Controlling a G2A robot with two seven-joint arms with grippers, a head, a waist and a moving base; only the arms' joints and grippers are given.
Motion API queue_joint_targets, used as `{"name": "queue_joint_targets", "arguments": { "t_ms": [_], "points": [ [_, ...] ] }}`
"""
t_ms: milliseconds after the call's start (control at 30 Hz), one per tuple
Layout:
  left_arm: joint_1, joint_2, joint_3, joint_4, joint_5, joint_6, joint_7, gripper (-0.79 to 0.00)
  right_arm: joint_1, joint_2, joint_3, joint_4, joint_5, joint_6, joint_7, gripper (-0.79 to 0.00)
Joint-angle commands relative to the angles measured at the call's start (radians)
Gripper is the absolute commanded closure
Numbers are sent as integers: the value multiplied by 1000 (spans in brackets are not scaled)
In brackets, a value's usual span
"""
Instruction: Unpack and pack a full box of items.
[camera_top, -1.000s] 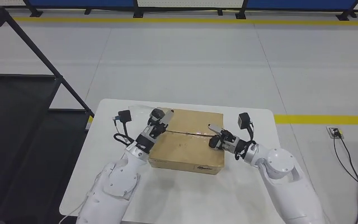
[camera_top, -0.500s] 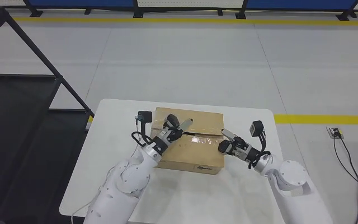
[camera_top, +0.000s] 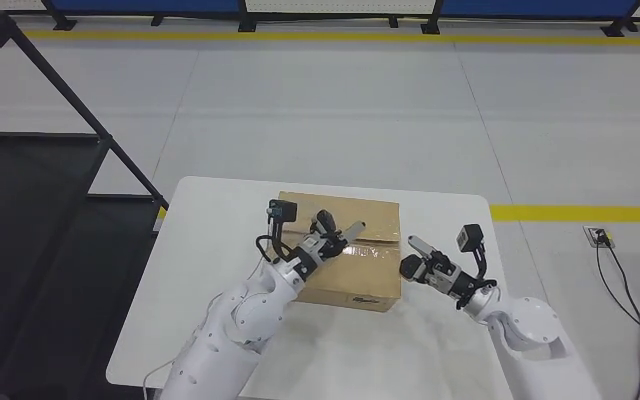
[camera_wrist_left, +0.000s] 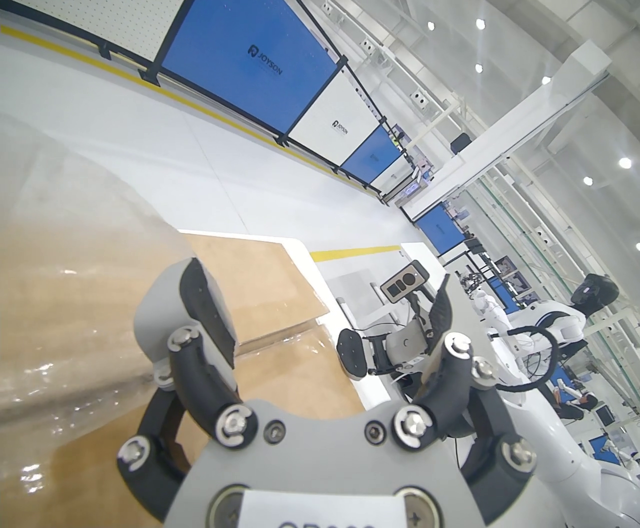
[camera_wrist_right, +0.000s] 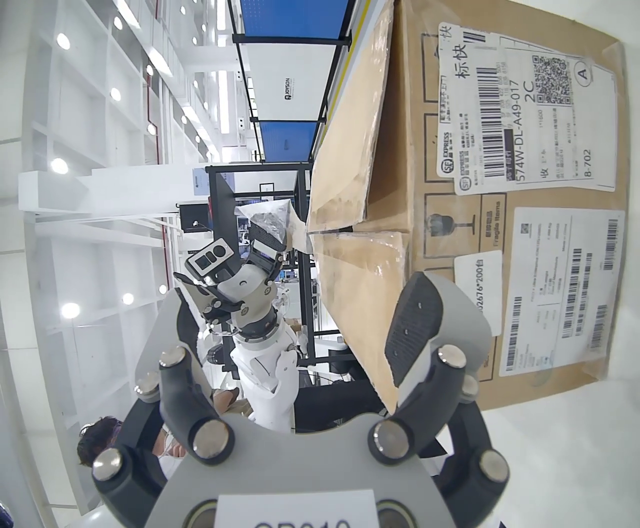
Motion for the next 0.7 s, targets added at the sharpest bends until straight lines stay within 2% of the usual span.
{"name": "queue_joint_targets", "arguments": {
  "t_ms": [0, 667],
  "points": [
    [-5, -4, 10, 5, 5, 4, -3, -785, -1, 1, 2, 3, 2, -3, 2, -785],
    [-51, -46, 91, 58, 50, 21, -20, -785, -1, 15, 20, 57, 47, -42, 19, -785]
  ]
}}
